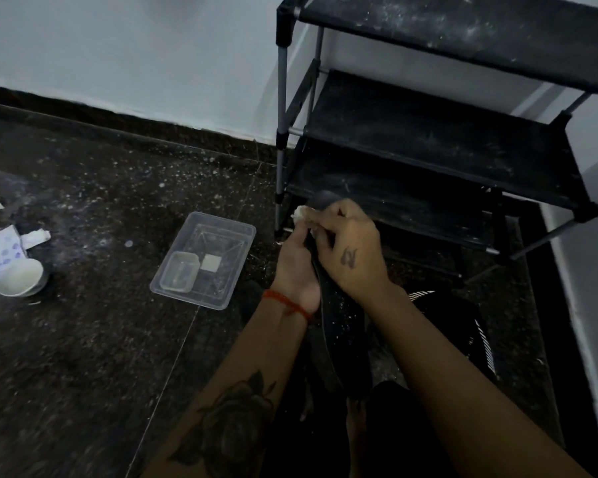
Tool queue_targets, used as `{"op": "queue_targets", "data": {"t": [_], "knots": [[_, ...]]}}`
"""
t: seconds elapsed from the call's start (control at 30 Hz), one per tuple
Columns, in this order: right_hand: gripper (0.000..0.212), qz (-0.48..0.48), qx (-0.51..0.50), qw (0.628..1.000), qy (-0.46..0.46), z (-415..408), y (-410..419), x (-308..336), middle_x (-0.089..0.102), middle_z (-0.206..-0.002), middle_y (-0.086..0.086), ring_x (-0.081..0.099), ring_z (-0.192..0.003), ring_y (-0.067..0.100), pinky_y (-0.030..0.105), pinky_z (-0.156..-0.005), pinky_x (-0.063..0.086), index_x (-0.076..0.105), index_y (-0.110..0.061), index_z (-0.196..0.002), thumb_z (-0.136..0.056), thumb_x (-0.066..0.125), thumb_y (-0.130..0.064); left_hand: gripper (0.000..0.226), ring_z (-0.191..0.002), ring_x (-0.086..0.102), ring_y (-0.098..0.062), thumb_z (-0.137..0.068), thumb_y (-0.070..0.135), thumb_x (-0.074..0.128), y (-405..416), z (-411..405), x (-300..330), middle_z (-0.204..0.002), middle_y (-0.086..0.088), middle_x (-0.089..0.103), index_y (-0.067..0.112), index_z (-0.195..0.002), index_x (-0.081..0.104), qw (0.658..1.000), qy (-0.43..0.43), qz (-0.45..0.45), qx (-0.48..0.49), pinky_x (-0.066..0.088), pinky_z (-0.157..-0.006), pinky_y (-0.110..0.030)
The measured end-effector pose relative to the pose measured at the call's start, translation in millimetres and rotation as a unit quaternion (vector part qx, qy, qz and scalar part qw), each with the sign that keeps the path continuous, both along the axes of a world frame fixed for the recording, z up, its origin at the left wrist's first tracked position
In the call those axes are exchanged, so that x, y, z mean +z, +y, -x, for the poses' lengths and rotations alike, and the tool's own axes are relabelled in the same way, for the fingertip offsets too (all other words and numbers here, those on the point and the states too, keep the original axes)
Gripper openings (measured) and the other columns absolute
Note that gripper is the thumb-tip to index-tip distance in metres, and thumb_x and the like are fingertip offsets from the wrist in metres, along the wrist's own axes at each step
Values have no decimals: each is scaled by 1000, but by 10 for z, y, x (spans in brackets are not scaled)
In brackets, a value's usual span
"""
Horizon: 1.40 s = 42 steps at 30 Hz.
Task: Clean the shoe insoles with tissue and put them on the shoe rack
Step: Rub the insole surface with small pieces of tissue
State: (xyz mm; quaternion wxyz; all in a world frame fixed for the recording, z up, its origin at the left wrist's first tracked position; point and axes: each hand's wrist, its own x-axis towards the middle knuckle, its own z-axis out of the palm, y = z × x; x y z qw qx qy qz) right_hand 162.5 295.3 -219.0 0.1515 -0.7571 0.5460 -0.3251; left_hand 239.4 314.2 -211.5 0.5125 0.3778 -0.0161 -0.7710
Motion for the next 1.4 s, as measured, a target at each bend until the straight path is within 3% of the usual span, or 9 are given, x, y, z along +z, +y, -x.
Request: {"op": "queue_targets", "data": {"t": [0.33, 0.53, 0.73, 0.83, 0.93, 1.03, 1.17, 1.3, 1.4], "knots": [[33, -29, -148, 988, 15, 236, -117, 8, 55, -101, 10, 53, -85, 15, 14, -76, 34, 61, -16, -120, -88, 55, -13, 60, -77, 66, -20, -100, 49, 20, -22, -37, 1, -71, -8, 73, 7, -92, 62, 999, -24, -9, -36, 51, -70, -30], [31, 0, -2, 1000, 29, 22, -39, -44, 48, -87, 2, 45, -78, 10, 19, -68, 37, 64, -20, -116, -88, 54, -12, 52, -64, 68, -15, -101, 44, 24, -11, -21, 10, -67, -7, 71, 9, -91, 61, 1000, -3, -9, -6, 56, -60, -22], [28, -34, -91, 994, 51, 246, -145, -91, 54, -95, 10, 54, -81, 20, 25, -73, 45, 65, -18, -113, -89, 54, -13, 60, -80, 65, -22, -101, 48, 19, -26, -46, -4, -73, -10, 73, 6, -95, 62, 999, -25, -11, -28, 52, -73, -31], [31, -27, -148, 989, 8, 276, -163, -27, 55, -99, 10, 54, -86, 18, 16, -76, 38, 64, -18, -116, -87, 55, -10, 61, -83, 63, -24, -100, 49, 21, -24, -45, 2, -73, -11, 73, 6, -93, 63, 999, -18, -17, -27, 50, -77, -33], [31, 14, -81, 997, -7, 137, -129, 20, 56, -92, 8, 49, -81, 11, 11, -72, 33, 67, -16, -111, -83, 58, -5, 60, -72, 68, -20, -100, 48, 21, -15, -41, 19, -71, -10, 73, 7, -91, 63, 999, -11, -12, -31, 55, -66, -29], [30, 0, 5, 1000, 15, 35, -74, -33, 55, -86, 8, 51, -76, 14, 23, -69, 45, 67, -16, -110, -83, 58, -5, 52, -69, 68, -17, -101, 44, 25, -16, -18, 10, -66, -8, 72, 7, -91, 61, 1000, -9, -14, -11, 56, -59, -22], [29, -14, -67, 996, 50, 174, -153, -73, 55, -93, 9, 54, -82, 20, 27, -73, 46, 65, -18, -113, -87, 56, -11, 58, -62, 72, -18, -100, 48, 21, -12, -28, -5, -72, -10, 73, 6, -94, 61, 999, -9, -1, -32, 58, -58, -24], [32, -53, -154, 987, 14, 306, -200, -44, 55, -101, 10, 54, -86, 16, 12, -75, 34, 63, -16, -117, -88, 54, -10, 60, -75, 68, -21, -100, 48, 20, -25, -42, -5, -73, -9, 74, 6, -92, 63, 999, -28, -3, -37, 51, -77, -32], [32, -8, -118, 993, -24, 192, -176, 23, 55, -97, 7, 50, -84, 11, 9, -75, 31, 65, -15, -115, -85, 57, -7, 59, -75, 68, -21, -101, 48, 20, -27, -36, -1, -71, -10, 73, 7, -91, 63, 999, -23, 0, -39, 54, -71, -30]]}}
